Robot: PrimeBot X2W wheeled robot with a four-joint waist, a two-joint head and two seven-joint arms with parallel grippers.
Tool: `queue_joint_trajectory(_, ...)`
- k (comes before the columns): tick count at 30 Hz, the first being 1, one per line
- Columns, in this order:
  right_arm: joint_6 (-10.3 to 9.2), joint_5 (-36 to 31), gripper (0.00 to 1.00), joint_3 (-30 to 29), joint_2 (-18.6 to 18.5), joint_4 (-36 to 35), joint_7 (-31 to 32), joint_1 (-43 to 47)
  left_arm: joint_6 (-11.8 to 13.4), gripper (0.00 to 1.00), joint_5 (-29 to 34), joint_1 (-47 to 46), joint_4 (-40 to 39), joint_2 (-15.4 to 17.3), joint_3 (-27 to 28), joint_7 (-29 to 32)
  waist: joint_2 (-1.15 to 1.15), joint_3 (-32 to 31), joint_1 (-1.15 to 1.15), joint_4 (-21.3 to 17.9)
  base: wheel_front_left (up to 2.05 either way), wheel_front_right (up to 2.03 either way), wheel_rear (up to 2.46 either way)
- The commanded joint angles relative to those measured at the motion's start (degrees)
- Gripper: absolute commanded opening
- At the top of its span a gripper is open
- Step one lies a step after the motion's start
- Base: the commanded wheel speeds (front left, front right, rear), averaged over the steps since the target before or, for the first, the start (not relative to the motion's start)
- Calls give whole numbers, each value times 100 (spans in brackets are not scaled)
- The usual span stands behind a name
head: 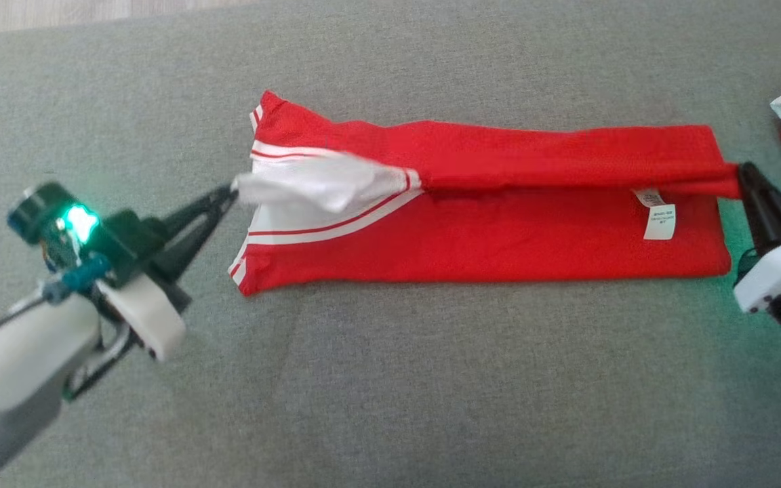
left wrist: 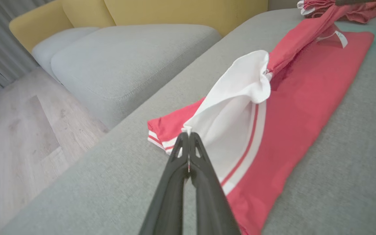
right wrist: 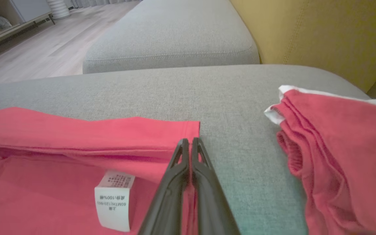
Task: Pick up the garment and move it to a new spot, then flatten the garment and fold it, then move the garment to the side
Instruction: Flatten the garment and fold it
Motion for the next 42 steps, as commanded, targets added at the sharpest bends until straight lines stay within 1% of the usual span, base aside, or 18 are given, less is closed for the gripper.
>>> queue_joint_trajectory(1,-5,-61,0,-42,-70,-155,17,147,92,0,-74,-48,-131,279,262,-19,0,10,1,4,0,0,0)
queue_joint_trajectory(6,-5,-151,0,-294,77,-222,88,414,285,0,-143,336,-190,215,264,-93,0,-4,1,14,0,0,0)
queue_joint_trajectory(7,-5,-162,34,-348,112,-220,109,467,326,0,-180,413,-181,178,274,-124,0,-21,1,15,0,0,0)
queue_joint_trajectory(8,-5,-178,100,-417,147,-214,111,511,369,31,-223,491,-166,140,290,-153,0,-38,1,16,0,0,0)
queue_joint_trajectory(9,-5,-202,100,-514,184,-200,74,549,422,100,-254,566,-149,96,312,-186,0,-60,1,19,0,0,0)
queue_joint_trajectory(12,-5,-320,100,-774,300,-198,-75,731,625,100,-412,850,-121,-83,475,-278,0,-162,1,35,0,0,0)
queue_joint_trajectory(14,-5,-408,100,-1007,407,-241,-197,914,898,100,-428,1071,-111,-219,643,-317,0,-248,1,49,0,0,0)
queue_joint_trajectory(16,-5,-493,100,-1299,575,-314,-293,1127,1259,100,-399,1337,-184,-394,950,-332,0,-346,1,64,0,0,0)
queue_joint_trajectory(19,-5,-698,100,-1815,914,-406,-380,1451,1928,100,-17,1867,-484,-683,1670,-336,0,-501,1,105,0,0,0)
queue_joint_trajectory(20,-5,-698,100,-1815,914,-406,-380,1451,1928,100,-17,1867,-484,-683,1670,-336,0,-501,1,105,0,0,0)
queue_joint_trajectory(23,-5,-949,100,-2306,1287,-408,-396,1700,2416,100,480,2518,-806,-1022,2313,-337,0,-679,1,195,0,0,0)
queue_joint_trajectory(26,-5,-1297,100,-2809,1590,-264,-338,1772,2683,100,1018,3093,-1044,-1350,2739,-338,0,-865,1,329,0,0,0)
queue_joint_trajectory(29,-5,-1631,100,-3340,1854,-48,-260,1657,2839,100,1522,3566,-1224,-1628,2989,-338,0,-1026,1,473,0,0,0)
queue_joint_trajectory(31,-5,-1866,100,-3715,1964,155,-208,1536,2857,100,1728,3863,-1403,-1876,3171,-338,0,-1091,1,605,0,0,0)
queue_joint_trajectory(33,-5,-2107,100,-4021,2055,353,-162,1388,2730,100,1906,4106,-1502,-2057,3283,-338,0,-1121,1,724,0,0,0)
queue_joint_trajectory(35,-5,-2313,100,-4245,2146,546,-114,1228,2597,100,2083,4287,-1492,-2156,3377,-338,0,-1138,1,813,0,0,0)
queue_joint_trajectory(39,-5,-2588,100,-4549,2258,871,-104,944,2383,100,2411,4451,-1443,-2312,3584,-339,0,-1125,1,959,0,0,0)
queue_joint_trajectory(42,-5,-2776,100,-4728,2263,1187,-59,797,2280,100,2612,4520,-1427,-2416,3743,-339,0,-1106,1,1012,0,0,0)
